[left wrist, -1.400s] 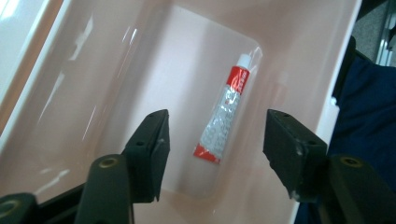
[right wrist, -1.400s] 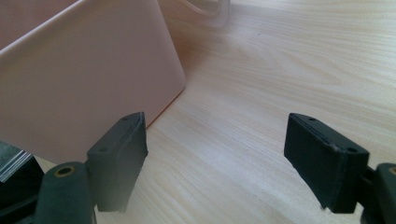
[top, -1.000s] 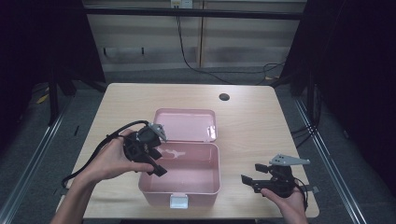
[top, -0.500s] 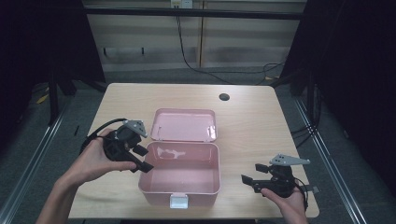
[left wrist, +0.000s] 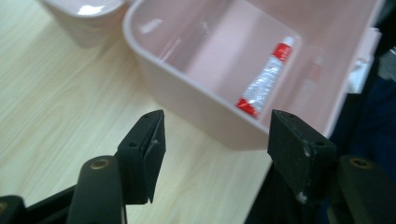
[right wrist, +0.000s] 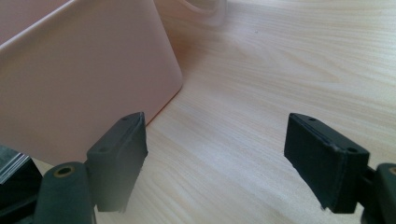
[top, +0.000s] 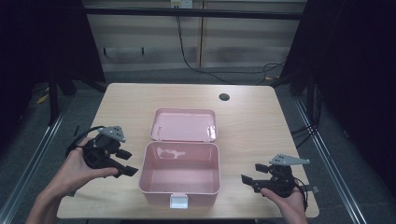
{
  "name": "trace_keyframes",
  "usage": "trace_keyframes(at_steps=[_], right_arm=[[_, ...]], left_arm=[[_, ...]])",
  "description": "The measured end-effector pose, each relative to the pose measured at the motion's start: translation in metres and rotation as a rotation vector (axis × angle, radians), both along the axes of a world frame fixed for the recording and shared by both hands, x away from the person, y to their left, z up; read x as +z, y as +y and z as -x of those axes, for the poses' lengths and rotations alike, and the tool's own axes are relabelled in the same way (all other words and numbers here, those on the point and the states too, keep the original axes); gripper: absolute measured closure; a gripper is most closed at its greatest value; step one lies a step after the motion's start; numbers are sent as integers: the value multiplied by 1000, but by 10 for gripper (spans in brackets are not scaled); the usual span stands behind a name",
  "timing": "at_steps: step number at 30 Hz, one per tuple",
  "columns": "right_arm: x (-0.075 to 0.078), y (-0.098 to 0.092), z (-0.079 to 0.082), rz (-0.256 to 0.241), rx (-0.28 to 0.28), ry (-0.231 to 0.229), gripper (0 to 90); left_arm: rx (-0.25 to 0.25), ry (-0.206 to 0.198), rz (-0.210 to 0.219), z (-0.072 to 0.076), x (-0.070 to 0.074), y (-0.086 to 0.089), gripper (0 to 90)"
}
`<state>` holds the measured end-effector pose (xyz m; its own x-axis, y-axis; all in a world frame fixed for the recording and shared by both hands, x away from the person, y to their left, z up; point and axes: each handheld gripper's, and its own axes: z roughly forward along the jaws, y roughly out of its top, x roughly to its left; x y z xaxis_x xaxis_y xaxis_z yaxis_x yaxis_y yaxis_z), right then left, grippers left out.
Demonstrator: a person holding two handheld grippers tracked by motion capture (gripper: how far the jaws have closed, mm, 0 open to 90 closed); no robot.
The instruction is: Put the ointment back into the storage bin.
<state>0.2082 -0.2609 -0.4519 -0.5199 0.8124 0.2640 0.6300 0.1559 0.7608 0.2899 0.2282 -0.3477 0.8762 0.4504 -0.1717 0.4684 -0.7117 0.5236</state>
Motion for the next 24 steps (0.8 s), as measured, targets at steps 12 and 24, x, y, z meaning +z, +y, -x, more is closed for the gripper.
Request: trace_keyframes(at_steps=[12, 24], right_arm=[[-1, 1, -1, 2, 2, 7, 207], [-4, 4, -1, 12, 11, 23, 193]], left_arm=[[37, 36, -1, 4, -34, 23, 371], [22, 62, -28, 7, -68, 26, 337]])
